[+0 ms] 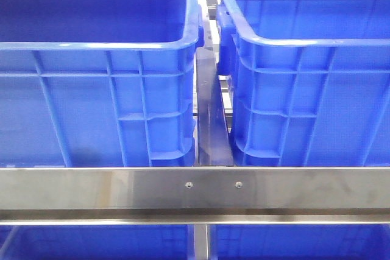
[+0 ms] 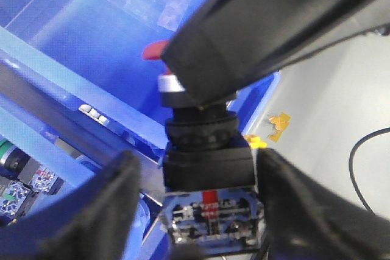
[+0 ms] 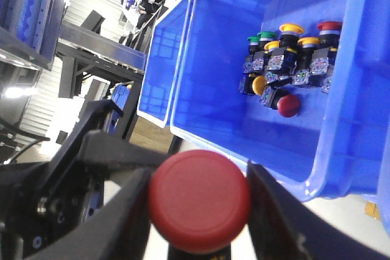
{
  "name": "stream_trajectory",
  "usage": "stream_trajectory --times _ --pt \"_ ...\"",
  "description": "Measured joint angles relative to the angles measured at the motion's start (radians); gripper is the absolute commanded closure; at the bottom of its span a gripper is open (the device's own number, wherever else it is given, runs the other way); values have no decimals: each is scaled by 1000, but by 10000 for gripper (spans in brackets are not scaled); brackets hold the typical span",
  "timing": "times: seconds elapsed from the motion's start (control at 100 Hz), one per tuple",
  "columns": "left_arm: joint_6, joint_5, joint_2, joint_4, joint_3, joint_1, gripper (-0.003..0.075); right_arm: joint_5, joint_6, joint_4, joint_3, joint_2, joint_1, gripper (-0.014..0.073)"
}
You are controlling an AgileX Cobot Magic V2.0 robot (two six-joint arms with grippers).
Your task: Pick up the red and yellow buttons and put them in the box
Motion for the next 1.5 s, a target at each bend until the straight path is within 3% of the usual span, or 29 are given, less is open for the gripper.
stream_trajectory --times 0.46,0.61,1.01,1.5 --pt "-19 8 -44 13 0 0 258 -61 -72 -2 -72 0 0 405" --pt "-33 11 -64 13 2 47 258 -124 -99 -2 -88 0 0 405" --pt "-53 -20 -176 10 144 375 258 -228 -114 -46 -91 0 0 405" --pt "-79 -115 -597 0 513 744 260 -266 -131 -56 -91 0 0 405"
